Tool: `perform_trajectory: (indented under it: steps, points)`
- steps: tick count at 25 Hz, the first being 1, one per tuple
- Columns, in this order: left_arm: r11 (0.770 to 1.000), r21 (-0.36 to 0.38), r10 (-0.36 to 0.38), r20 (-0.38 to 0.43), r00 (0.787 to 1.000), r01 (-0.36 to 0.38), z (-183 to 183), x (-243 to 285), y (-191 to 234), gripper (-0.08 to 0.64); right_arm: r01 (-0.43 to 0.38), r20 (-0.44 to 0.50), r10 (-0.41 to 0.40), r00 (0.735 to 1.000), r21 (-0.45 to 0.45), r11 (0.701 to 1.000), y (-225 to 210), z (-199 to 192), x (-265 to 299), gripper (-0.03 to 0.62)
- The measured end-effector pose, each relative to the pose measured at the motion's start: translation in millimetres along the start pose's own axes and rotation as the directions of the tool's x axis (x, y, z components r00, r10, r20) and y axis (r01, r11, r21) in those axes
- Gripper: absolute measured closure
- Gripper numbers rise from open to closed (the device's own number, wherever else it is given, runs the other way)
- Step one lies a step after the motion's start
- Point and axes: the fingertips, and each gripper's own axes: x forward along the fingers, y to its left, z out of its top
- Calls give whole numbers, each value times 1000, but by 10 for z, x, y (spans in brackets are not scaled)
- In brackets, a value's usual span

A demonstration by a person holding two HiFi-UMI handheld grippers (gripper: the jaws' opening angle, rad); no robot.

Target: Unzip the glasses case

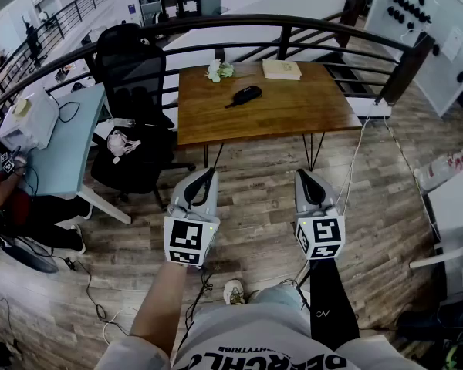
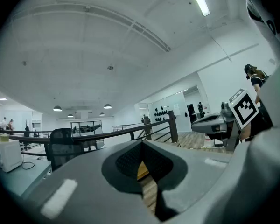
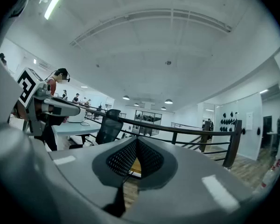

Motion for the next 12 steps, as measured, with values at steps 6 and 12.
perform_trajectory:
  steps: [6,12]
  points:
    - [1000,-13,-11,-2,1000,11,-31,-5,-42,557,2,5,-2,1000,-6,1000,46,-2,-44,563]
    - [1000,-15,-15,3,1000,15,-33,1,-60,557,-2,4,2,1000,-22,1000,62,-13,-71,563]
